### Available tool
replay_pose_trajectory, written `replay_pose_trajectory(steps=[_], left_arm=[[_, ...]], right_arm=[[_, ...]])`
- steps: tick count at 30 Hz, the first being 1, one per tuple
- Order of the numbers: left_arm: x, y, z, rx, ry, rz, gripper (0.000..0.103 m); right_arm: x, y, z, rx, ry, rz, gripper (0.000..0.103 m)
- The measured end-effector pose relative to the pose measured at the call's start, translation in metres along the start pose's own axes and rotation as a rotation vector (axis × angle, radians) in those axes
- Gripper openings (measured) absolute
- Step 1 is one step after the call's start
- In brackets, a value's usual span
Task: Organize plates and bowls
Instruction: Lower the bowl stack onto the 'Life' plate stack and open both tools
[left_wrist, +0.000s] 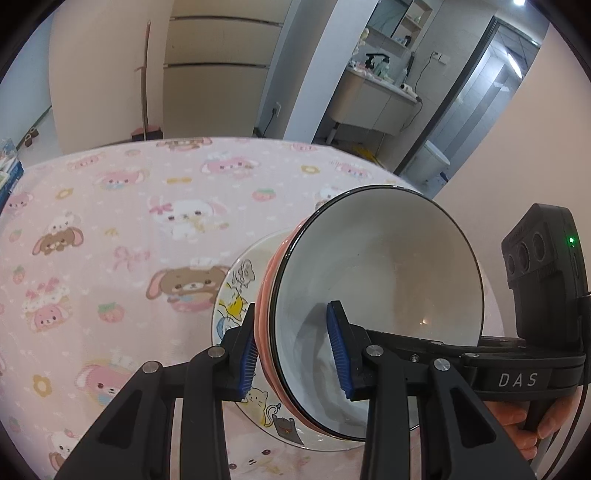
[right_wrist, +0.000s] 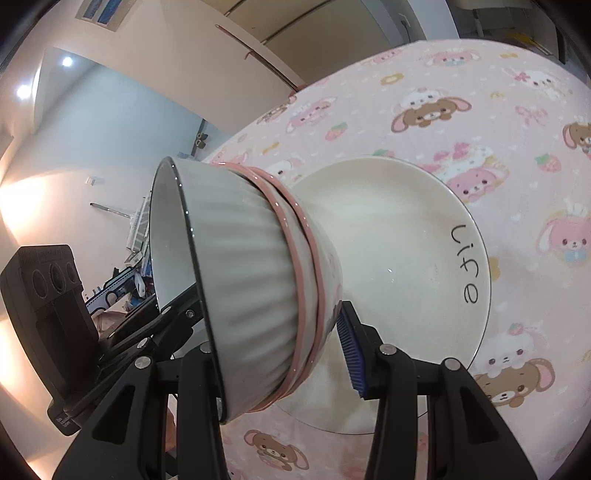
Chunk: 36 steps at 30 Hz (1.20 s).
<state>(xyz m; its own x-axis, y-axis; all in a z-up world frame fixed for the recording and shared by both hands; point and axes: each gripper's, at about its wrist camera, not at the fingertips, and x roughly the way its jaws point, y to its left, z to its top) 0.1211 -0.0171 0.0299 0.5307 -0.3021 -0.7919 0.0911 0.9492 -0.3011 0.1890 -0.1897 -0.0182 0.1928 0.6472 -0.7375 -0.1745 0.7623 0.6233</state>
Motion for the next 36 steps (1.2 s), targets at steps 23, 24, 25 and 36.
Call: replay_pose_trajectory(steps=[23,24,25,36], left_arm=[[0.026,-0.005,0.005,0.009,0.007,0.047,0.032],[0.027,-0.006,0.005,0.022,0.007,0.060,0.032],[0.027,-0.006,0.005,0.027,0.009,0.066,0.032],[0.020,0.000,0.009,0.040,-0.025,0.073,0.031]], right_arm=[[0.007,-0.008,0.004,0.004,0.000,-0.074,0.047],[0.008,-0.005,0.005,-0.003,0.004,-0.088,0.047],[0.008,-0.003,0.006,-0.006,0.006,-0.098,0.047],[0.004,0.021,0.017,-0.127,-0.037,-0.240,0.049]])
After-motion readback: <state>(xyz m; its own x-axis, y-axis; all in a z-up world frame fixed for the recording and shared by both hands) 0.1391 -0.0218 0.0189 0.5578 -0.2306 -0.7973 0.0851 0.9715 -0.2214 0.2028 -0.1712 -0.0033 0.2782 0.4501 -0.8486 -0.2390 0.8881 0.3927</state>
